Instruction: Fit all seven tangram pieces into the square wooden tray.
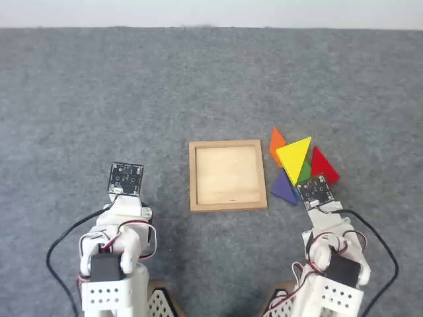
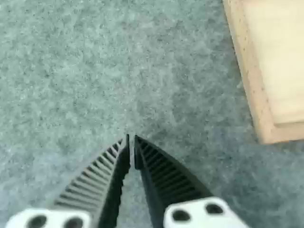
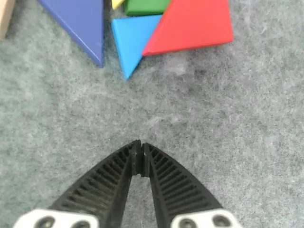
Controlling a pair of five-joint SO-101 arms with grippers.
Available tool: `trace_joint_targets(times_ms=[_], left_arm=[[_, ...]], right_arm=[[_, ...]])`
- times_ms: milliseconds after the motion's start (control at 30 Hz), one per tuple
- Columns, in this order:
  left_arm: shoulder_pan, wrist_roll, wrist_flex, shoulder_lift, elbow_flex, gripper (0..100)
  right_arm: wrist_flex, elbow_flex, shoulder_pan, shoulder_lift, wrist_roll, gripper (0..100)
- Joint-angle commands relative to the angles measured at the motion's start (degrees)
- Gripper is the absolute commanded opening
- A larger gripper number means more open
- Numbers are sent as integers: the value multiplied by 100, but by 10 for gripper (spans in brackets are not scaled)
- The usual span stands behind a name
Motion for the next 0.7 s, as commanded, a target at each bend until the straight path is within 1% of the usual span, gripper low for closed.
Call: trace_joint_targets(times_ms=[0, 500, 600, 667], left_arm=[[35, -9, 18, -97, -57, 21], [35, -9, 18, -97, -57, 21], [35, -9, 18, -97, -57, 21], [35, -9, 18, -97, -57, 21]], right_arm=[[136, 88, 92, 31, 105, 8], [101, 88, 40, 22, 114, 9], [-303, 79, 75, 22, 158, 9], [-629, -9, 75, 22, 492, 9]])
